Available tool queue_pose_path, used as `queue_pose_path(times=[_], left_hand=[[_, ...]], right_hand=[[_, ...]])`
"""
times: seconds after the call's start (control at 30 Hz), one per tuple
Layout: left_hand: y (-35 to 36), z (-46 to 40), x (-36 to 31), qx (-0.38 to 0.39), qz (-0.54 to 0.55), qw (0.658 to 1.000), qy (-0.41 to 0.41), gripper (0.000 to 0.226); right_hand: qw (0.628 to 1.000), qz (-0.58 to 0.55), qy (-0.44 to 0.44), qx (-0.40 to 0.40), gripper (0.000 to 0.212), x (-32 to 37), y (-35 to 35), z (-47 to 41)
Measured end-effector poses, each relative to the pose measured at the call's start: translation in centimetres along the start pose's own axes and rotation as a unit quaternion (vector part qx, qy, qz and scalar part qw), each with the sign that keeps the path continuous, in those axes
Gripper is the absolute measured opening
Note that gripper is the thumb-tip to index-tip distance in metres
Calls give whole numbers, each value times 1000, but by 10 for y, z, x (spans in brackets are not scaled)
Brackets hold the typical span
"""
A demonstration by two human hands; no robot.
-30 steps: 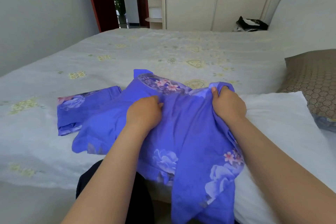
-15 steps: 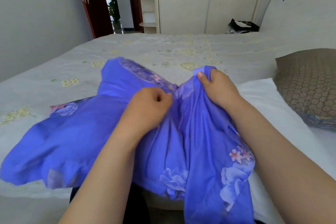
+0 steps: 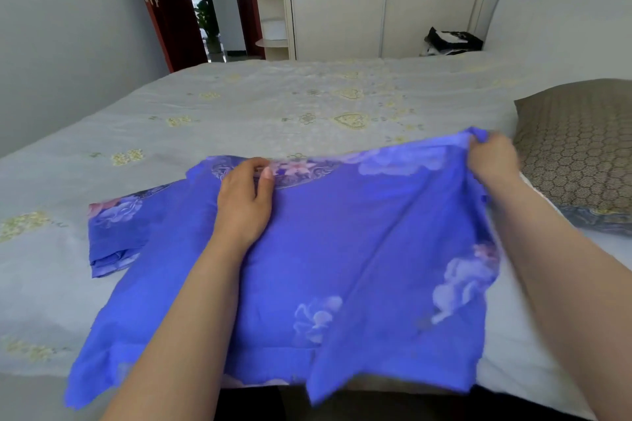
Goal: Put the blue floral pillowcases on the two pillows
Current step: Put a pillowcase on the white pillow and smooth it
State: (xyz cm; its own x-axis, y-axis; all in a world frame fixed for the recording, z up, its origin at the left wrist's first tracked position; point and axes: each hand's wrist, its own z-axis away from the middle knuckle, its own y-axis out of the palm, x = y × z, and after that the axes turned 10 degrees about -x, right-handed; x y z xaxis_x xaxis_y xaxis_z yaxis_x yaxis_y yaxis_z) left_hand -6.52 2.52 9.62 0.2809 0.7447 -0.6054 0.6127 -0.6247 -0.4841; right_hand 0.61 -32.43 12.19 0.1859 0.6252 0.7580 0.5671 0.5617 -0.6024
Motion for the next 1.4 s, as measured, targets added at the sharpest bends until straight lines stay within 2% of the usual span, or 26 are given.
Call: queue_pose_path(times=[0.07,0.2,0.3,0.4,0.5,0.57,0.63,0.7,0.73,0.77,0.8,0.83,0.9,0.93,1.0,1.07,1.17,1.2,1.27,1.3,1.33,1.4], left_hand=[[10,3,7,70,-78,994,-9,43],[16,15,6,123,-195,973,22,46],[8,20,8,122,-221,966,54,56],[11,22,-4,130,-223,960,108,68],[13,20,-8,162,-242,953,84,65],[10,20,-6,204,-238,948,64,82],[8,24,-14,296,-202,930,80,103],[6,32,-28,401,-198,886,122,116],[8,36,-33,426,-224,864,147,119],[10,39,-39,426,-259,850,169,117],[14,42,-42,403,-286,849,188,107],[20,46,-43,360,-297,859,210,87],[29,55,-44,219,-292,887,282,38],[32,59,-43,165,-275,895,309,24],[32,57,-47,62,-205,924,318,13],[28,35,-60,-41,-180,931,316,6],[24,-24,-94,-142,-178,926,300,6],[25,-45,-101,-149,-168,937,269,8],[33,-81,-109,-103,-139,971,166,19],[39,-94,-108,-62,-121,983,119,25],[47,-103,-103,-12,-101,991,90,32],[60,-101,-89,113,-68,989,68,52]], right_hand=[[992,121,20,-10,44,-34,-5,-2],[994,105,-34,4,40,-44,4,3],[993,95,-67,29,42,-42,-10,-4],[983,170,-57,-44,46,-50,-31,-12],[984,167,-35,-44,48,-53,-32,-11],[980,191,-41,-34,60,-51,-24,-2],[973,225,-52,1,75,-57,-17,2],[963,242,-39,115,88,-65,-11,1],[955,242,-29,169,89,-67,-11,2],[951,241,-24,190,83,-66,-12,4],[956,232,-23,179,75,-65,-13,7],[962,223,-24,152,66,-63,-15,11],[981,157,-14,113,54,-56,-17,22],[990,104,-2,90,50,-55,-19,24],[995,-61,74,25,39,-53,-25,27],[963,-215,161,-21,32,-51,-35,26],[902,-364,227,-53,49,-47,-40,25],[860,-443,243,-62,48,-44,-37,26],[748,-600,278,-57,50,-33,-25,29],[722,-629,285,-56,55,-24,-16,34],[719,-629,290,-61,57,-18,-8,37],[754,-578,299,-93,46,-9,9,45]])
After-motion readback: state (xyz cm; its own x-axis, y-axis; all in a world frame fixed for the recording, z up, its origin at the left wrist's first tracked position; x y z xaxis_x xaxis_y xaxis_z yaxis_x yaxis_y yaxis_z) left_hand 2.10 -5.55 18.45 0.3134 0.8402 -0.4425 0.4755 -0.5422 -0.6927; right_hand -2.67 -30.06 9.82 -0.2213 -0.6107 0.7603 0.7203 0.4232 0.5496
